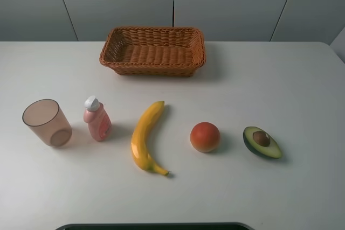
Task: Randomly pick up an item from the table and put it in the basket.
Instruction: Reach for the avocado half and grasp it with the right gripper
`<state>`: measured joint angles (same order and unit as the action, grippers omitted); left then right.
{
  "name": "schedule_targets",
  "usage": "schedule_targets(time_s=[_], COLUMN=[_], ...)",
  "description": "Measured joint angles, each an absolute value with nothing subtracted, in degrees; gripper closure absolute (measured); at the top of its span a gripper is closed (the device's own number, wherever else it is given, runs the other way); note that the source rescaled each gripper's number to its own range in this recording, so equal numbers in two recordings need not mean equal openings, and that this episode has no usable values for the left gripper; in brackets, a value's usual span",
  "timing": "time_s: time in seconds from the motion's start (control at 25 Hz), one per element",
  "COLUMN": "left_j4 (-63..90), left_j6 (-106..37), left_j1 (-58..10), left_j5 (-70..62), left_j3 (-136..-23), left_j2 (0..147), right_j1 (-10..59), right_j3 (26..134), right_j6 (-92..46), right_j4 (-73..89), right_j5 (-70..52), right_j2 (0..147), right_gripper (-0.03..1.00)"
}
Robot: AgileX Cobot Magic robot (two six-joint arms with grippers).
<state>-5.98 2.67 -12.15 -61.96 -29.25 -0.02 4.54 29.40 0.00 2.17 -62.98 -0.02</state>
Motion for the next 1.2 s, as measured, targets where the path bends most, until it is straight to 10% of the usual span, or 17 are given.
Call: schedule_targets(time_s=[1.2], left_j4=[-5.98], left_j6=[2.67], left_j1=[-12.15], left_j5=[-61.96], left_j3=[-29.25], left_j2=[-0.02], right_j1=[4.54], right_j3=[29.40], right_j6=[0.00], right_j4=[2.17], right_j5=[-62.98], right_j2=[-0.02], right_gripper=[-0.03])
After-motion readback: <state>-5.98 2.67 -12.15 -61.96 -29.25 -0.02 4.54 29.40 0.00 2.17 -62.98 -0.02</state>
